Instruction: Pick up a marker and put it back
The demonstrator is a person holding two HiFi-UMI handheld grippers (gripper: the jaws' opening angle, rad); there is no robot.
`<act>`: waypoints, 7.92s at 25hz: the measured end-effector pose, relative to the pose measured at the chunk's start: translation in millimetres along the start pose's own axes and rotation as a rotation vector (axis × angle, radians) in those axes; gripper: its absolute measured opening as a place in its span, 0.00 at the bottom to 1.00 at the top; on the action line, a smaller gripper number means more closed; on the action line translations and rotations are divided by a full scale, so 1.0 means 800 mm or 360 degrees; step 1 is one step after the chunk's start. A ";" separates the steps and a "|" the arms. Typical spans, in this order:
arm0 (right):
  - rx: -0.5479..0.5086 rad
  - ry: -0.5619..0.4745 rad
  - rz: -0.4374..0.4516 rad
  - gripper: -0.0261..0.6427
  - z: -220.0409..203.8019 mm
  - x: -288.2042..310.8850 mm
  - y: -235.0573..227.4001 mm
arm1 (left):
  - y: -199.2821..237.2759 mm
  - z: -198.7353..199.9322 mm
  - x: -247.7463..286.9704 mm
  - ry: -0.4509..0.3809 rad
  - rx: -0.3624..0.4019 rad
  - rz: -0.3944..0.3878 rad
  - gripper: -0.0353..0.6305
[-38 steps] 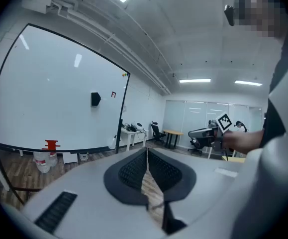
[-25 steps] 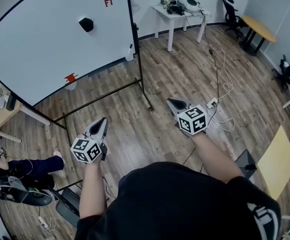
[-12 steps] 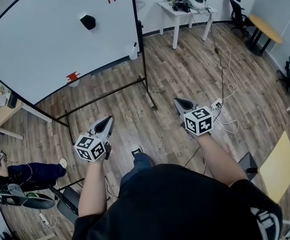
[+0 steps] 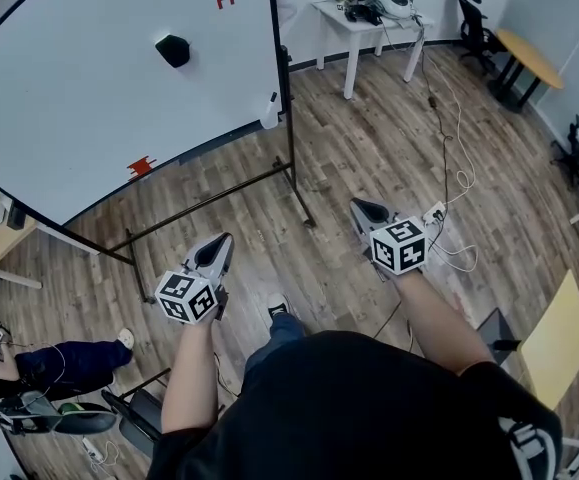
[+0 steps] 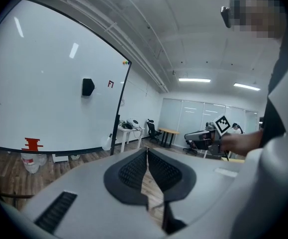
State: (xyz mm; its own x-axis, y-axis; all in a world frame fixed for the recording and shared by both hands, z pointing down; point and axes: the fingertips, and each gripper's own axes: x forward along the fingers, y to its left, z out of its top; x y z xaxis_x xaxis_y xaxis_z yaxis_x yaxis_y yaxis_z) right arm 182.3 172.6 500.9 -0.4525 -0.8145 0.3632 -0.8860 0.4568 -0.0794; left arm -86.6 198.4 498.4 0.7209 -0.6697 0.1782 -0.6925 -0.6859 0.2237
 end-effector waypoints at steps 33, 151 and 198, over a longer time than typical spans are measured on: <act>0.0048 0.0047 -0.0159 0.03 0.124 0.278 -0.047 | 0.263 0.101 0.159 0.0046 0.0055 -0.0210 0.08; 0.0240 0.0484 0.0273 0.18 0.063 0.730 -0.238 | 0.445 0.061 0.409 0.0313 -0.0199 0.0001 0.08; 0.0025 -0.0047 0.0192 0.13 0.222 0.556 -0.188 | 0.401 0.113 0.363 0.0184 -0.0016 -0.0121 0.08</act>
State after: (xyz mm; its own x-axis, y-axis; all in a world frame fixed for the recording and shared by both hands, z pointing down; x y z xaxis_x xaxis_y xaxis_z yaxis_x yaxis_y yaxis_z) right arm 96.4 -321.9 509.5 -0.5584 -0.7643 0.3224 -0.8263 0.5467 -0.1352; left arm -101.8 -241.6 534.9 0.7700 -0.5784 0.2694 -0.6359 -0.7300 0.2504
